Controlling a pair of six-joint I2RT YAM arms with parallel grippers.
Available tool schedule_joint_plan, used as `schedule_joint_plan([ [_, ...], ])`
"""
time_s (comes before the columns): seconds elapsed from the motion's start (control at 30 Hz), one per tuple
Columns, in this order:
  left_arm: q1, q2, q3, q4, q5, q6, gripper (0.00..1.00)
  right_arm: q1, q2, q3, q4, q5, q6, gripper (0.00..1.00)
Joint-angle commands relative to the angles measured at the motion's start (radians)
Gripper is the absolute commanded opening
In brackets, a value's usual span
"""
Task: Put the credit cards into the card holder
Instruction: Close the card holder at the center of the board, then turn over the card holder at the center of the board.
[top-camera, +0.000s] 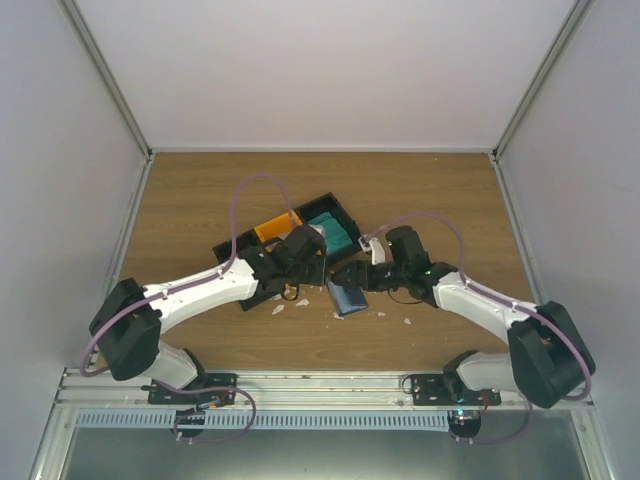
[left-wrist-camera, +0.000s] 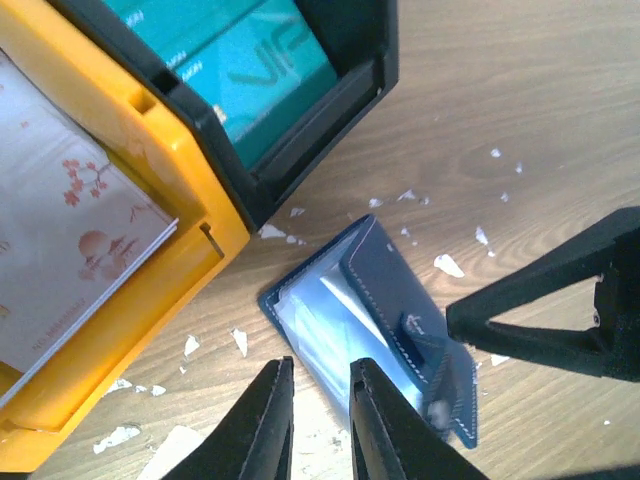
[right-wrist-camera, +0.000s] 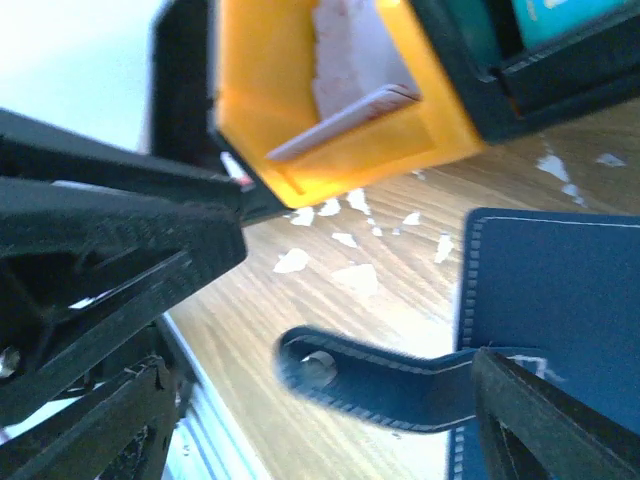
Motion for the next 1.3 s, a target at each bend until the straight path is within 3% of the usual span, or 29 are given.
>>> schedule_joint_plan([
  [0.0, 0.019, -0.070, 0.042, -0.004, -0.047, 0.034, 0.22, 0.001, -0.082, -0.030, 0.078, -0.084, -0.013, 0.83],
  [0.13, 0.044, -0.100, 0.056, -0.009, -0.025, 0.049, 0.26, 0.001, -0.082, -0.047, 0.096, -0.108, -0.009, 0.85],
  [0.3, 0.065, -0.119, 0.058, 0.027, 0.093, 0.088, 0.32, 0.000, -0.099, -0.041, 0.038, 0.033, 0.000, 0.82],
  [0.53, 0.069, -0.082, 0.067, 0.072, 0.239, 0.135, 0.34, -0.004, -0.166, -0.050, -0.058, 0.315, 0.053, 0.61],
  [0.7, 0.069, -0.047, 0.081, 0.080, 0.283, 0.148, 0.35, 0.000, -0.050, -0.051, -0.073, 0.246, 0.005, 0.38],
  [0.9, 0.068, 0.023, 0.079, 0.096, 0.334, 0.155, 0.36, 0.030, 0.098, -0.064, 0.028, 0.114, -0.024, 0.25],
  [1.27, 0.049, 0.176, 0.008, 0.187, 0.407, 0.125, 0.31, 0.040, 0.173, -0.085, -0.020, 0.198, 0.001, 0.23],
])
